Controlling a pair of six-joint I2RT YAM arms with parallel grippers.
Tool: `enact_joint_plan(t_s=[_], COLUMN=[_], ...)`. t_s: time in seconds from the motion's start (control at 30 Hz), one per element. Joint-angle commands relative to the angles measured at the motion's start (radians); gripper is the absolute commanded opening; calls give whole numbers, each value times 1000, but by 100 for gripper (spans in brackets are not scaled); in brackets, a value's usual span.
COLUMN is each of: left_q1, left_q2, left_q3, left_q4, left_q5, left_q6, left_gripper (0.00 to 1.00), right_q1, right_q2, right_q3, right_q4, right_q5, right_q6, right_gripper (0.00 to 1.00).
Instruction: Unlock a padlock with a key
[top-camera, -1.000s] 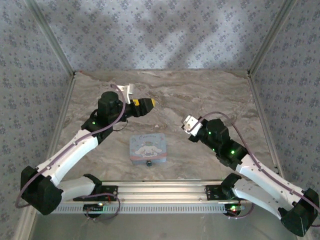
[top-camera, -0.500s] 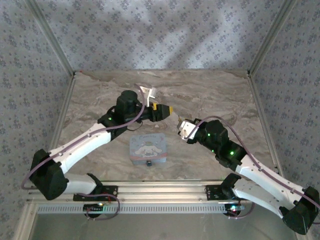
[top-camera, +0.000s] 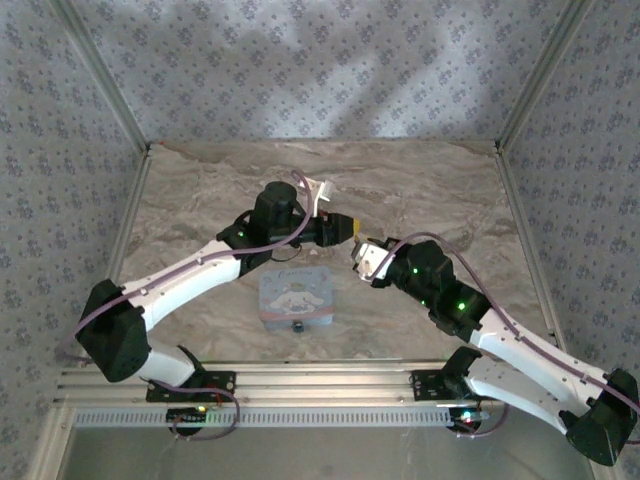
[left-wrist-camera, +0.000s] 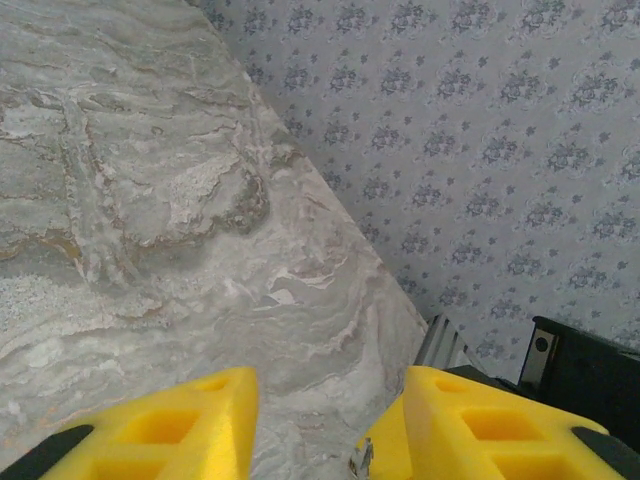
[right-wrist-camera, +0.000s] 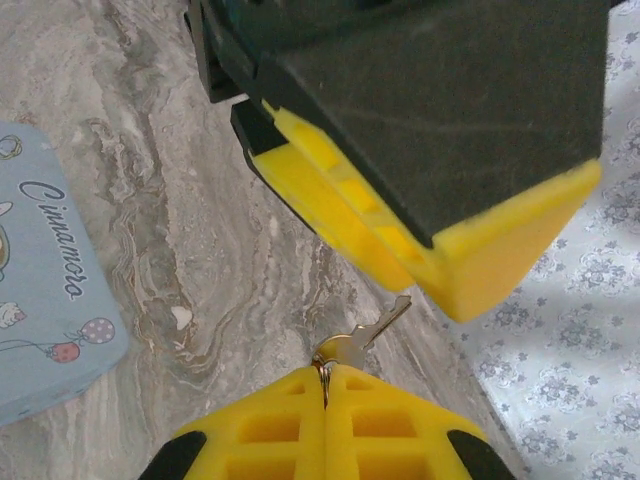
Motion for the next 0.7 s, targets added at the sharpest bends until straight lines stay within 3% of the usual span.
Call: enact_joint_plan(t_s=[0.0, 0.33, 0.53, 0.67], left_q1=[-12, -12, -13, -13], left_q2=[16, 26, 12, -21], left_q3=[40, 44, 40, 31], left_q4=[35, 35, 20, -17], left_q5=[30, 38, 6, -44], left_q6=[-4, -4, 12, 48], left_gripper=[38, 19, 1, 0], right_q1=[7, 6, 5, 1], right_q2=[2, 11, 10, -5], right_q3=[28, 30, 30, 25], right_q4=[36, 50, 26, -26], right_q5=[22, 39, 30, 6], right_q6=[1, 18, 31, 74], right_gripper=[0, 0, 0, 20])
